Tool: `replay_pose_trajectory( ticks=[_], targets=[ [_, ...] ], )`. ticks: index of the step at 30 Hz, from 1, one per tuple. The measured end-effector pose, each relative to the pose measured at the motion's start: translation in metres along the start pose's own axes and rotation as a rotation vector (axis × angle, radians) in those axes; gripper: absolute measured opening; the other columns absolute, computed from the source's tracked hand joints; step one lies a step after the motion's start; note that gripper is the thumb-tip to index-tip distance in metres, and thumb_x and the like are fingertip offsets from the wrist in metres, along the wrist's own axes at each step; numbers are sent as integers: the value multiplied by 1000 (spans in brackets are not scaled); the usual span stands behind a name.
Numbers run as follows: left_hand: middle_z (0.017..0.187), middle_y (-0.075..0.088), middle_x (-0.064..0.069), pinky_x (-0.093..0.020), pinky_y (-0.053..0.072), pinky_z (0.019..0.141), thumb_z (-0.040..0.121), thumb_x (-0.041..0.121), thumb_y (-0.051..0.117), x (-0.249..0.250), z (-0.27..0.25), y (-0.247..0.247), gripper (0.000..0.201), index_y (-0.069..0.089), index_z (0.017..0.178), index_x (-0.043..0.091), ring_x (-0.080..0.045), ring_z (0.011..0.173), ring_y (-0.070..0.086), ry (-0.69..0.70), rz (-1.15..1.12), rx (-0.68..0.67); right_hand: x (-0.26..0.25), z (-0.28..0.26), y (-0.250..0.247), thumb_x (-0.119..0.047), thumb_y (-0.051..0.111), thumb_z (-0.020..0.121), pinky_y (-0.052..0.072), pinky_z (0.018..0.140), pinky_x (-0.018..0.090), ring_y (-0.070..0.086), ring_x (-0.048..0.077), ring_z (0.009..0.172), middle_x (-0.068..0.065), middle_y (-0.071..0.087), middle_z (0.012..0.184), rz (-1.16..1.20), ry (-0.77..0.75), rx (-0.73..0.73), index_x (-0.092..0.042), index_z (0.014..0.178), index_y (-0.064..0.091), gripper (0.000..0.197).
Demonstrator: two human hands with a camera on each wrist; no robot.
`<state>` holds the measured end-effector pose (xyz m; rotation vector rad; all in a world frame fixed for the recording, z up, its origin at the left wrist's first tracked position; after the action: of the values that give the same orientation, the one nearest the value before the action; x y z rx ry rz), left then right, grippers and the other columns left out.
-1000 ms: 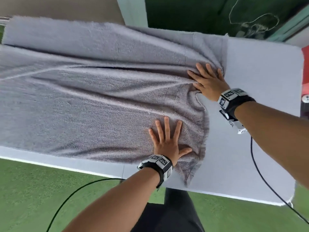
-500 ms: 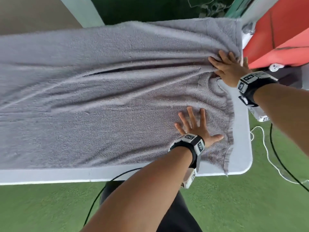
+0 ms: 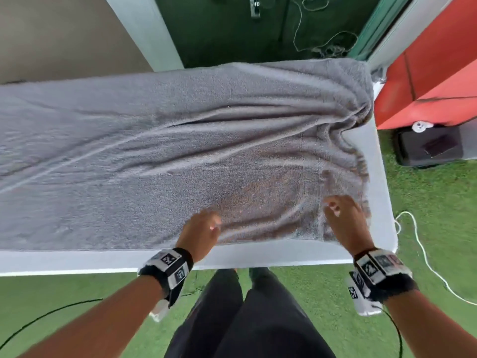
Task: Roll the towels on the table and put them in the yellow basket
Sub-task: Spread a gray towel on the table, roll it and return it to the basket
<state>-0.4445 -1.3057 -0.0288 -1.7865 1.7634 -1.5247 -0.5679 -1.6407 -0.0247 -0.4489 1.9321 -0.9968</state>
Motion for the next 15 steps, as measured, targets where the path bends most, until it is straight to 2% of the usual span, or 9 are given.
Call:
replay_pose_trajectory(
  ticks=[2,5,6,9,13,15],
  targets=[
    [99,60,9,-36,50,85,86,11,59,-33,-25,-5,24,64,108,19,-12,87,56,-2,40,-1,21,-45,17,-8,63,89,54,86,45,61,22,94,9,62,110,-24,26,2,-12,109,65,21],
    [127,57,-4,-40,41,102,88,13,61,-68,-53,-6,31,60,119,14,-24,118,49,14,145,-20,42,-84,38,-10,71,82,45,101,48,55,28,114,10,58,123,-150,12,-31,-10,120,60,39],
    [132,53,-6,-39,39,103,89,12,61,-76,-58,-7,32,58,121,14,-25,122,45,24,166,-16,43,-87,40,-10,73,81,42,103,50,53,30,117,11,56,126,-175,7,-29,-7,123,58,45],
    [129,54,-6,-35,40,99,87,14,66,-85,-66,-9,35,60,121,15,-23,120,45,69,180,15,35,-86,41,-10,77,78,46,97,51,56,33,109,16,60,118,-199,-15,4,-2,119,59,46],
    [112,62,-2,-33,49,90,84,12,70,-86,-62,-12,28,66,111,13,-18,104,53,133,124,76,18,-68,32,-1,74,79,54,77,38,64,26,82,17,68,96,-177,-46,24,0,102,64,24],
    [104,65,-3,-35,50,85,83,7,70,-85,-59,-15,23,69,105,10,-19,98,56,132,94,109,10,-62,30,5,70,80,55,70,35,66,27,76,17,69,91,-189,-52,3,-1,98,65,20]
  ],
)
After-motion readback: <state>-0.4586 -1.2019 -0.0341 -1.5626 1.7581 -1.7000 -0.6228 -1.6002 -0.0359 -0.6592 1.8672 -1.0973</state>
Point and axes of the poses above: each hand's wrist, its own z-axis towards the middle knuckle, its own y-axis out of the palm, x = y × z, the point moved 8 cm from there along z, towards the middle knuckle
